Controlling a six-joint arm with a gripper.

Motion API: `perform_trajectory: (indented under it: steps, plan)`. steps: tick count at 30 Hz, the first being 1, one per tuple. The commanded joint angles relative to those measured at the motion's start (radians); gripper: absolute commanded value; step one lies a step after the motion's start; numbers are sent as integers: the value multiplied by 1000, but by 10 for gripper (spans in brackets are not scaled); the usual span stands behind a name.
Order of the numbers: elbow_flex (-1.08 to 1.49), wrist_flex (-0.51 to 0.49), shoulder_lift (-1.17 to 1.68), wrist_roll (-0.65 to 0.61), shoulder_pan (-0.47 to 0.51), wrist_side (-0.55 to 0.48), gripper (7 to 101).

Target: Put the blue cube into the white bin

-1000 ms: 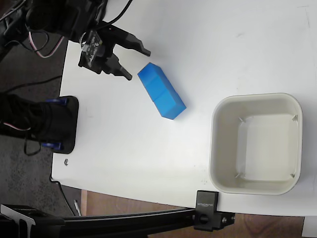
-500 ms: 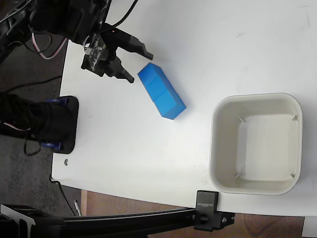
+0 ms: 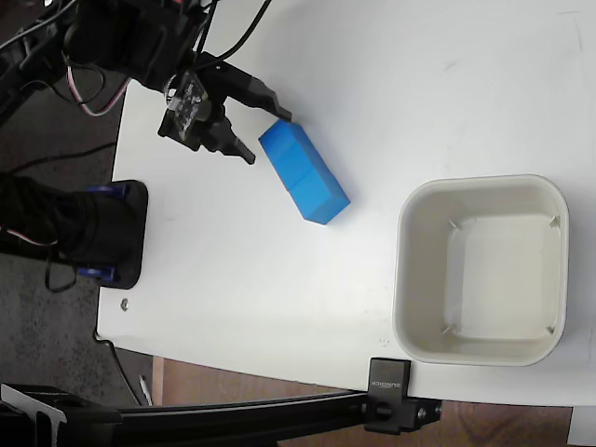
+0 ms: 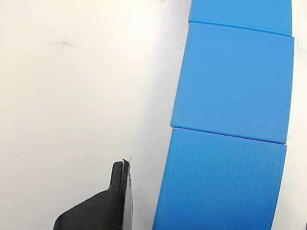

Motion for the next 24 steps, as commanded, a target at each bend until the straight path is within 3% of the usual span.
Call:
perform_trajectory:
  steps: [1,24]
  plan:
    - [-28,-11,15,-2,8,-2,1000]
    - [-11,-63,-12,-21,32,-14,995]
